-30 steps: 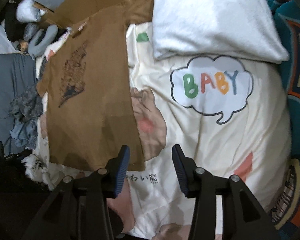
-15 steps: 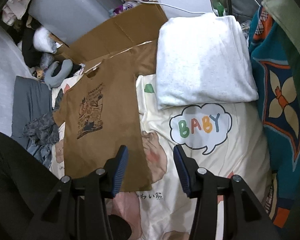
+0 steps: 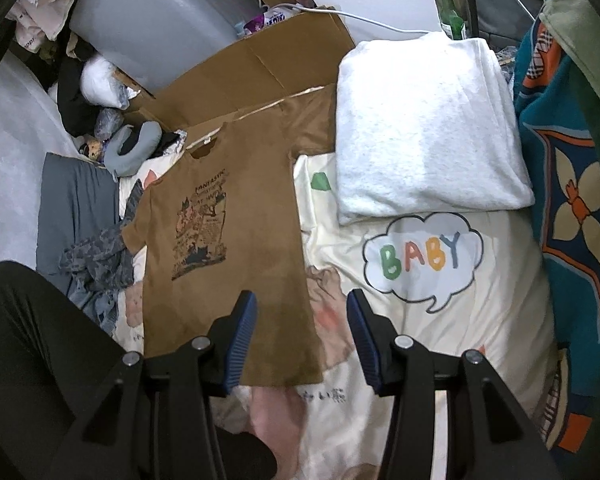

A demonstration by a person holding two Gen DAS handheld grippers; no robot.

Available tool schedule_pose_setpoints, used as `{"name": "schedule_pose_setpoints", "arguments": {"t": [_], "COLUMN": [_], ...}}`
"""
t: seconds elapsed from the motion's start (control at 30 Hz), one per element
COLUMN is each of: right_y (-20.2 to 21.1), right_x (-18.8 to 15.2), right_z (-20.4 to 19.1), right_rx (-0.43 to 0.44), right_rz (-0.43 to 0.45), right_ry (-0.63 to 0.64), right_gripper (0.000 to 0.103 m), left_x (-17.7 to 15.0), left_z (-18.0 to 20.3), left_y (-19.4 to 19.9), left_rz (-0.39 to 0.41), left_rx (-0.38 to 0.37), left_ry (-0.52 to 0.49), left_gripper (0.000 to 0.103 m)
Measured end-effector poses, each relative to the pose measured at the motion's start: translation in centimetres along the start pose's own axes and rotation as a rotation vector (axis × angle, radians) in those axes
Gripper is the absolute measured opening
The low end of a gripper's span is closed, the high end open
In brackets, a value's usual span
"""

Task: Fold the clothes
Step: 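Raise both open grippers and move them toward the brown t-shirt collar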

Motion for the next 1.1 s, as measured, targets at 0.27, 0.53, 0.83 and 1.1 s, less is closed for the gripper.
{"name": "schedule_pose_setpoints", "arguments": {"t": [0.27,0.53,0.83,1.1], "right_y": [-2.8,-7.5,-13.8,-19.2], "right_x": [2.0,4.1,6.9,8.9], "right_z": [-1.6,-1.9,-1.8,-2.2], "right_rx": [0.021,0.032,0.029,0.042], "right_rz": [0.011,-0.021,-0.041,-0.05], "right_ry": [0.013,-0.017,-0.028,-0.039], "right_gripper": [0.045,0.045,0.045,0.042], "left_x": [5.1,11.3,19.1,25.8], "left_z": [4.0,8.8,16.2,23.2], "left_y": [-1.4,-5.1,-9.3,-13.4], "left_rz": [0.056,0.024,-0.023,-0.024], "left_rx": [-0.073,-0.139,-0.171,-0.216], "left_ry": [-0.083,-0.141,-0.284,-0.36], "left_gripper": [0.05,0.05,0.05,0.05]}}
Point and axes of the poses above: each gripper's, at about its wrist camera, not at the fingertips, and y roughly against the way its jaws point, z to its right, x to its top, the point moved 5 cm from there along -y, roughly the way its jaws point, and after that the axes turned 5 degrees about z, right-handed, at the moved point
